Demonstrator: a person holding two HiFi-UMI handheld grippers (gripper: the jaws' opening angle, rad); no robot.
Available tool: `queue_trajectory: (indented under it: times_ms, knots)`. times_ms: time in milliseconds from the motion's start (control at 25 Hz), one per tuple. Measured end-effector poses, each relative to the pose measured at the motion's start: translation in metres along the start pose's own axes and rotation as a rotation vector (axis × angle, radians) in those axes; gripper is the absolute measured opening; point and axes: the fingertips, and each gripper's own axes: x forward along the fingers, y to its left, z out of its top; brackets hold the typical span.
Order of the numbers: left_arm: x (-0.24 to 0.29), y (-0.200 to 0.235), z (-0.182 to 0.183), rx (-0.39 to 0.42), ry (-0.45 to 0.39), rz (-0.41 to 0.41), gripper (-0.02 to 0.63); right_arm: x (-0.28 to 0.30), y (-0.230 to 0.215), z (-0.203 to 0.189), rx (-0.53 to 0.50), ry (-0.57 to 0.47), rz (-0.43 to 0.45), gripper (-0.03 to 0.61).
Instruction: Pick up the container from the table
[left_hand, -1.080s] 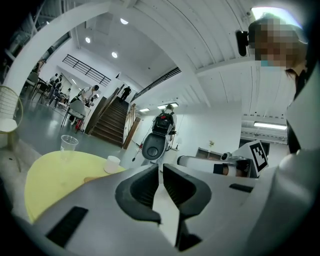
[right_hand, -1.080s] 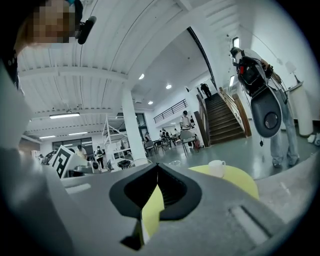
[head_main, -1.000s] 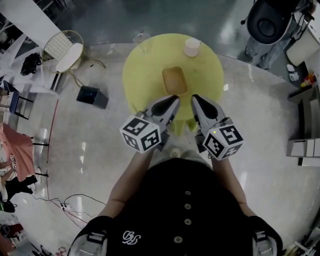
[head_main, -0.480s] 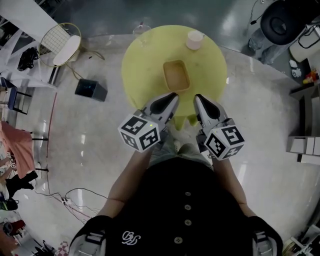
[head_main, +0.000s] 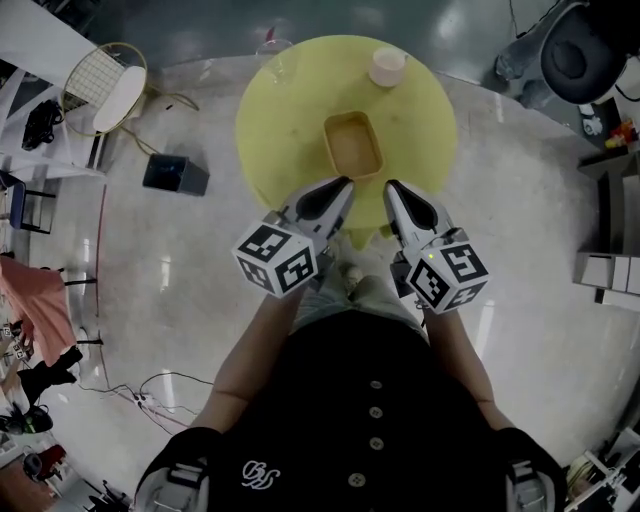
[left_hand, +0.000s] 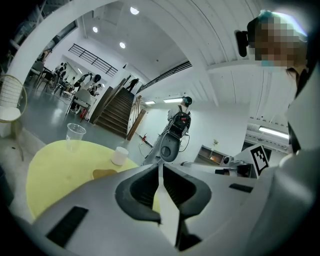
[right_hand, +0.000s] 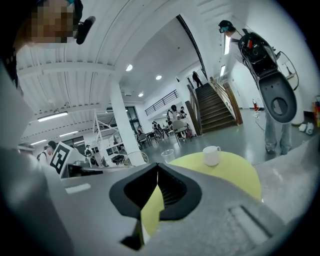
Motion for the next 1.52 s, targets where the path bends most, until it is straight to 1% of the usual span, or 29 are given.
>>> queue_trajectory:
  times_ms: [280,520,680,1000,1160,1280,1400,1520]
  knots:
    - [0.008,0.022,-0.004,-0.033,0.044,-0.006,0.035,0.018,-0.015,-0.004,0.028,0.025,-0.04,0.003]
    - [0.016,0.045,-0.007,-0.061,0.058,0.014,0.035,0.035,-0.028,-0.013,0.052,0.048,-0.062,0.005]
    - [0.023,0.061,-0.01,-0.081,0.058,0.042,0.037,0.051,-0.038,-0.024,0.071,0.079,-0.068,0.005]
    - [0.033,0.096,-0.037,-0.148,0.127,0.076,0.037,0.072,-0.06,-0.049,0.121,0.15,-0.106,0.005]
    - [0.042,0.106,-0.056,-0.174,0.187,0.076,0.037,0.082,-0.077,-0.065,0.153,0.188,-0.131,0.006]
    - [0.05,0.111,-0.064,-0.196,0.208,0.085,0.037,0.086,-0.089,-0.074,0.179,0.213,-0.148,0.006]
    - [0.054,0.119,-0.072,-0.212,0.224,0.107,0.037,0.09,-0.097,-0.082,0.188,0.242,-0.15,0.04]
    - [0.055,0.132,-0.079,-0.22,0.237,0.147,0.038,0.095,-0.105,-0.09,0.192,0.266,-0.162,0.048]
